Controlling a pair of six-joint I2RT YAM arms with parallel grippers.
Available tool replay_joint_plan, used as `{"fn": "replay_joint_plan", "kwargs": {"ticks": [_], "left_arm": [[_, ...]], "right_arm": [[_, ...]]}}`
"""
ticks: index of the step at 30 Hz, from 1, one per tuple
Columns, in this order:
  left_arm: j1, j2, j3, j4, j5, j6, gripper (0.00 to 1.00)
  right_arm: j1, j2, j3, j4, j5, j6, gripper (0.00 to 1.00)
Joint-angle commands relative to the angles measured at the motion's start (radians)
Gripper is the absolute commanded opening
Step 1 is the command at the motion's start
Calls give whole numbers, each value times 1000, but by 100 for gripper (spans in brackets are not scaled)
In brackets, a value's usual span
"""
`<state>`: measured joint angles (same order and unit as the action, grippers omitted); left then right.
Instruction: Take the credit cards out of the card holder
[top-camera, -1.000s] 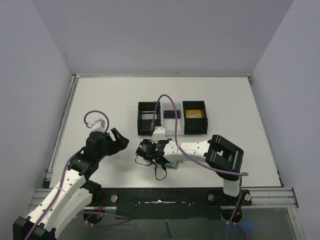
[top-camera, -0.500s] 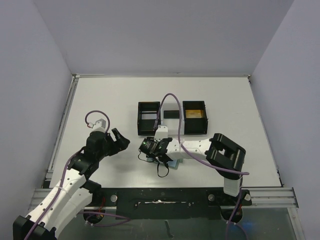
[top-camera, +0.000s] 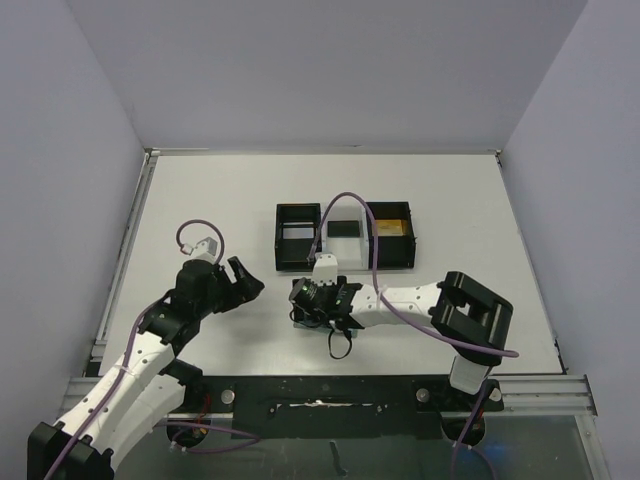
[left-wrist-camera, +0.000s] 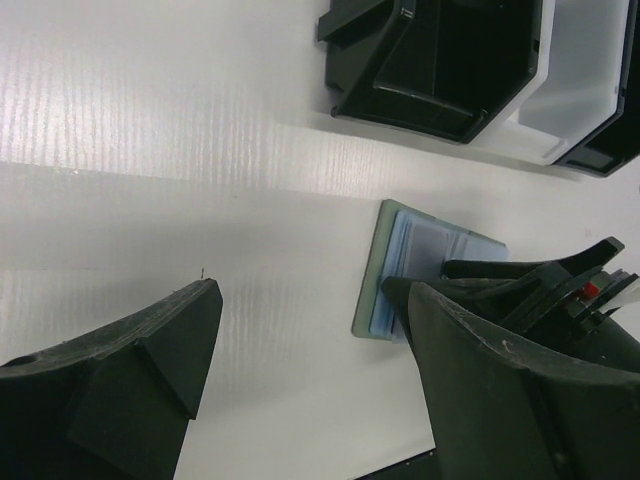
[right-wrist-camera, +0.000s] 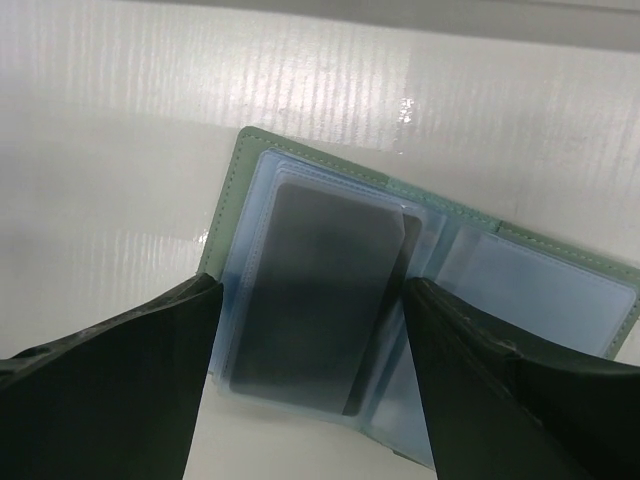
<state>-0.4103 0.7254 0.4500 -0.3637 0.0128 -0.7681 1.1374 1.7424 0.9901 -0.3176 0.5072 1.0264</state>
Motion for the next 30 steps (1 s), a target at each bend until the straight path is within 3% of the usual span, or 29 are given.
{"fn": "replay_joint_plan", "kwargs": {"ticks": [1,8,15,25,30], "left_arm": [[4,-10,41,32,53,-8,75],[4,-38,57,-1,46,-5,75],[4,-30,69,0,36,0,75],[4,-17,61,5,42,6,75],[4,-19,61,2,40,7,75]], "right_arm": [[5,-51,-25,123,-133,-151,74],[8,-98,32,22,-78,-188,79],[0,-61,93,-114,13,-91,74],[-56,57,31,-12,-150,-84,71],[-57,51,-12,1,-150,-66,59]]}}
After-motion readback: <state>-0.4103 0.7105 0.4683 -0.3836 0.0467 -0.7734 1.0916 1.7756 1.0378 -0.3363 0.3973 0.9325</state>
